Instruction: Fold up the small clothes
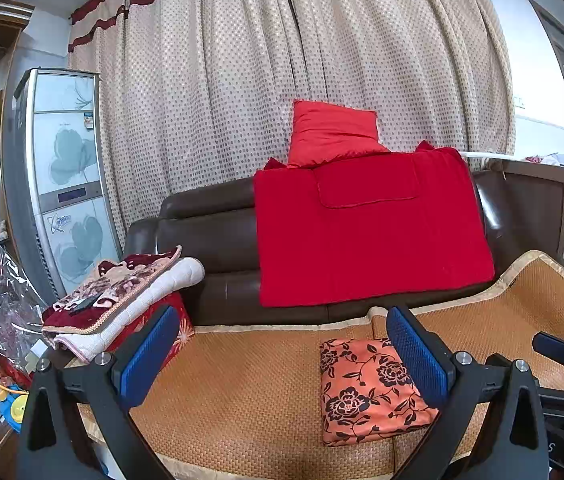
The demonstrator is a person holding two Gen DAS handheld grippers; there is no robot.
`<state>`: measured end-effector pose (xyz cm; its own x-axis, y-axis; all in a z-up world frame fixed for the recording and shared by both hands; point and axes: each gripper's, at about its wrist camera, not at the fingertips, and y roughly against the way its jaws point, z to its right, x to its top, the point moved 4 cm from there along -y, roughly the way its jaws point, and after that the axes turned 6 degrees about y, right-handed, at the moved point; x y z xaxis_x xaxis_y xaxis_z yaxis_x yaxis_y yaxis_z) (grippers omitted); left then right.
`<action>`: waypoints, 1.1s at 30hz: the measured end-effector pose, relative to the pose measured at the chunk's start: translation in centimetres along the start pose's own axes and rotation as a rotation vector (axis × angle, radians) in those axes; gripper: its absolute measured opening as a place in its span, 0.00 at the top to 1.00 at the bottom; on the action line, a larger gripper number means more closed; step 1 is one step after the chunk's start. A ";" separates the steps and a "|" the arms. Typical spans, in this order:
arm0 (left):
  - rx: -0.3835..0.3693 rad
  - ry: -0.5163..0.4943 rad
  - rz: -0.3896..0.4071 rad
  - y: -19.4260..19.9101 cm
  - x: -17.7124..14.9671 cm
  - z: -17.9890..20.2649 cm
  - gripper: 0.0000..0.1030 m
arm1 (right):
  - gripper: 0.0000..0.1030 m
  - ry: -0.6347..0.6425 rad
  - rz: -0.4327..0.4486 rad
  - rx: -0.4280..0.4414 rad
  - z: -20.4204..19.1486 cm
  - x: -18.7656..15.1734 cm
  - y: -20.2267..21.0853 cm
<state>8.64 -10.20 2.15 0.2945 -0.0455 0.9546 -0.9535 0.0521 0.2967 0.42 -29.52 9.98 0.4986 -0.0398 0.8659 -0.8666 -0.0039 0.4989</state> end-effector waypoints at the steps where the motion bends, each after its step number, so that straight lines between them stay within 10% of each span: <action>1: 0.000 0.001 0.000 0.0 0.0 0.0 0.00 | 0.29 -0.001 0.000 0.001 0.0 0.0 -0.1; 33: -0.025 0.028 -0.047 -3.4 -1.2 -0.9 0.00 | 0.29 0.011 -0.048 -0.027 -1.1 -0.1 -3.5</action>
<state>11.63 -9.42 0.02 0.3405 -0.0209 0.9400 -0.9370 0.0753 0.3410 3.39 -28.38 8.20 0.5402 -0.0288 0.8410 -0.8408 0.0213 0.5409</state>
